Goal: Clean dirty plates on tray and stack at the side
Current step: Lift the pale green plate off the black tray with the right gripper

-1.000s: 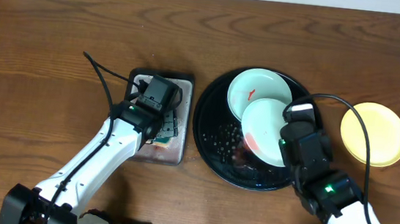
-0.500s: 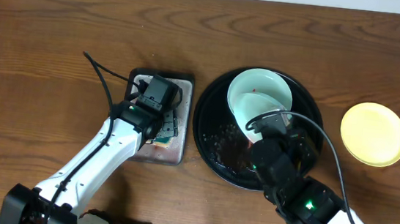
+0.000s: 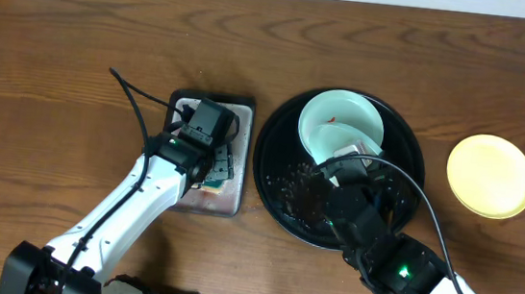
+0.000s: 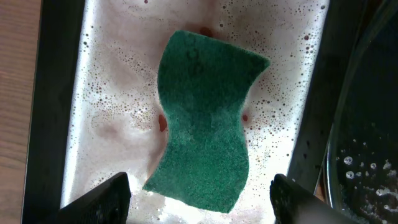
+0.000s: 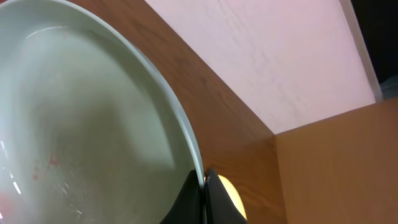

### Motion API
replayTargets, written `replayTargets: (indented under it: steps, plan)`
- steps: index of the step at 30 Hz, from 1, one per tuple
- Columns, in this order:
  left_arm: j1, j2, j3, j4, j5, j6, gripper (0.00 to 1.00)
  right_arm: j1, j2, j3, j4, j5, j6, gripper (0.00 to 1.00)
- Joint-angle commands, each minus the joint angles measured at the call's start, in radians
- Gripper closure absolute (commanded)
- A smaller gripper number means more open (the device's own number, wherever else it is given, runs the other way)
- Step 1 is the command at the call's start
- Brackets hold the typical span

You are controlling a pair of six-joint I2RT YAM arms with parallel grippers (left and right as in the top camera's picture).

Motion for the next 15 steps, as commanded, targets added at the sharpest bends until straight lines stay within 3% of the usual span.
replayTargets:
  steps: [1,15]
  plan:
    - [0.002,0.006,-0.007,0.000,0.002,-0.005,0.27,0.012,-0.007,0.027,0.006,0.039,-0.014,0.99]
    - [0.002,0.006,-0.007,0.000,0.002,-0.005,0.27,0.012,-0.007,0.027,0.014,0.043,-0.029,0.99]
